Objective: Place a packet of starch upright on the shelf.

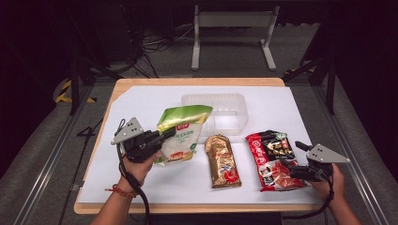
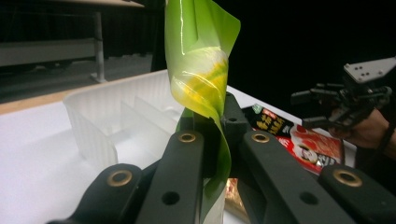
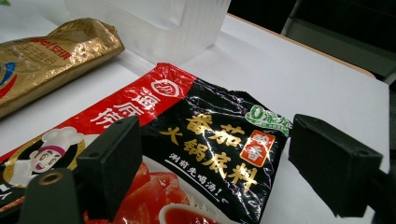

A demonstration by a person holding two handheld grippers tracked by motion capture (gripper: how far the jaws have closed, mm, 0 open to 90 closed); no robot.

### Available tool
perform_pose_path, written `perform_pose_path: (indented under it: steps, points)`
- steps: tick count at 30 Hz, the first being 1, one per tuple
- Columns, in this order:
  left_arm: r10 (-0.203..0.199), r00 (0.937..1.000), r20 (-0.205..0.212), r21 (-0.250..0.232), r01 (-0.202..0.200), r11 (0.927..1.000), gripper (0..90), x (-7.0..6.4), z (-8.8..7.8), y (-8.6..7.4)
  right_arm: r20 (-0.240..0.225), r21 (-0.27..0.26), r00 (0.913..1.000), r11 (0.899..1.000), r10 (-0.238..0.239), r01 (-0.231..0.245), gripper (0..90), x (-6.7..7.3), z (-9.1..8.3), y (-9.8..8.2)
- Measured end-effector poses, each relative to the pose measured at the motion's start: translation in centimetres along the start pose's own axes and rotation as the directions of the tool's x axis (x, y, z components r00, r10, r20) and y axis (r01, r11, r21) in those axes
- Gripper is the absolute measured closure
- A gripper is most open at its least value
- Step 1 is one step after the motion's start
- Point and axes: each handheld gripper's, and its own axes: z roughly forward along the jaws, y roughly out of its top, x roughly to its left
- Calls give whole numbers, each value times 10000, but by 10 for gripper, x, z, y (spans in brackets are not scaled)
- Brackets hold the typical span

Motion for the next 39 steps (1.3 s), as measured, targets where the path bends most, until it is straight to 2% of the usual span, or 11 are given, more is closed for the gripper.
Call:
perform_pose_path:
  steps: [2,8,16,19,21,24,25,28,35,37,39]
  points:
    - [-181,9998,-80,-152,180,9997,891,1,5,4,9,0,10000,10000,12,-12,181,0,0,0]
    - [-393,9985,-369,-447,376,9983,890,4,18,14,-4,12,10000,10000,45,-45,181,-1,0,-1]
    - [-457,9970,-618,-712,412,9966,890,7,32,26,3,12,10000,10000,76,-76,182,-2,0,-1]
    - [-338,9965,-763,-772,279,9966,890,8,36,30,-3,23,10000,10000,68,-68,182,-2,0,-1]
    - [-194,9957,-903,-720,129,9973,890,9,40,34,-16,9,10000,10000,57,-57,182,-1,0,-1]
    - [-270,9941,-1046,-731,194,9971,890,11,47,37,-27,29,10000,10000,46,-46,182,-1,0,-1]
    - [-201,9924,-1212,-754,109,9971,890,13,50,39,-27,37,10000,10000,39,-39,182,-1,0,-1]
    - [-346,9902,-1356,-797,239,9965,890,17,59,41,-5,32,10000,10000,23,-23,182,-1,0,-1]
    - [-258,9843,-1748,-673,142,9976,889,23,77,45,1,43,10000,10000,23,-23,182,-2,-1,-2]
    - [-405,9847,-1693,-699,290,9971,889,26,80,46,-12,49,10000,10000,35,-35,182,-2,0,-2]
    - [-418,9816,-1861,-660,299,9974,888,29,87,46,-8,77,10000,10000,-4,4,183,-2,0,-3]
